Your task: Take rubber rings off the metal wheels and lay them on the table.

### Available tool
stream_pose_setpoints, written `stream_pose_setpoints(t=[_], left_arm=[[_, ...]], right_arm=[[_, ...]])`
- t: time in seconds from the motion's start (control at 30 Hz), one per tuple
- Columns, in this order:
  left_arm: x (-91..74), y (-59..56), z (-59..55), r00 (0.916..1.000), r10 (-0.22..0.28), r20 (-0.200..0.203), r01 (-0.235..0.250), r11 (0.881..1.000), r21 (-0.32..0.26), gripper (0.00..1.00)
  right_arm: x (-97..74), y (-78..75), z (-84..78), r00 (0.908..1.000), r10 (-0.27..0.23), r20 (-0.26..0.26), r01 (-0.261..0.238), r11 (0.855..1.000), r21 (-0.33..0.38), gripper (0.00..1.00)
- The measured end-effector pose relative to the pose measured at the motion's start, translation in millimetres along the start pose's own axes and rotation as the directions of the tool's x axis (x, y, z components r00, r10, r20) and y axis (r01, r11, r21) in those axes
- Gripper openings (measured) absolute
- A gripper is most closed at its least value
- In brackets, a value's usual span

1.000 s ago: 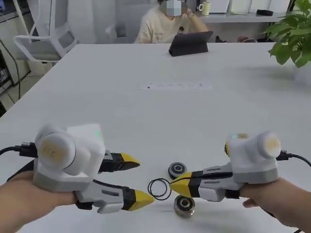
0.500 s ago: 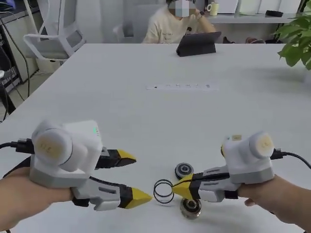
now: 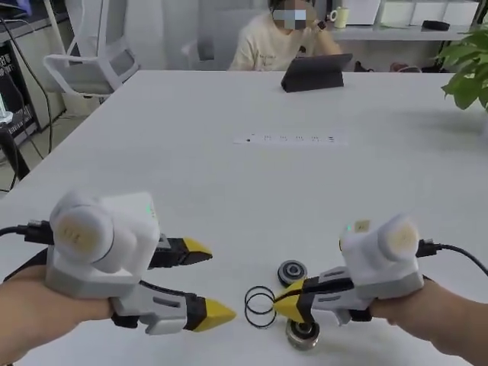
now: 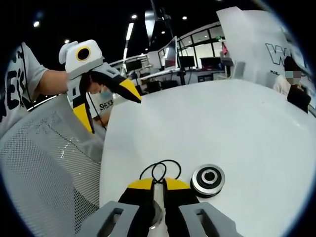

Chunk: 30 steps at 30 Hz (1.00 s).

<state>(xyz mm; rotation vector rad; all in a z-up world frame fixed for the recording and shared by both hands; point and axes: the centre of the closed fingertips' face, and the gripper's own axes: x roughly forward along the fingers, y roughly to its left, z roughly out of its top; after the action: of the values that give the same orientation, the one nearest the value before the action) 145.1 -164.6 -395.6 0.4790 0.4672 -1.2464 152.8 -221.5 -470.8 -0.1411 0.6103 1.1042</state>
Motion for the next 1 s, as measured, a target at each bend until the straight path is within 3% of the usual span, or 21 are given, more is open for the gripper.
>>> stream_pose_setpoints(t=[0.23,0.47,1.0], left_arm=[[0.0,2.7,0.5,1.0000,0.002,-0.003,-0.002,1.000,0.002,0.46],[2.0,5.8,3.0,1.0000,0.005,0.003,-0.005,1.000,-0.005,0.46],[16.1,19.5,14.5,0.9999,0.004,0.014,-0.004,1.000,-0.015,0.45]], right_arm=[[-2.2,-1.9,1.9,0.9998,-0.016,0.008,0.016,0.999,-0.030,0.15],[-11.3,-2.4,15.0,0.9972,-0.028,0.069,0.030,0.999,-0.026,0.20],[-39.6,-22.5,29.6,0.9802,-0.116,0.160,0.117,0.993,0.005,0.28]])
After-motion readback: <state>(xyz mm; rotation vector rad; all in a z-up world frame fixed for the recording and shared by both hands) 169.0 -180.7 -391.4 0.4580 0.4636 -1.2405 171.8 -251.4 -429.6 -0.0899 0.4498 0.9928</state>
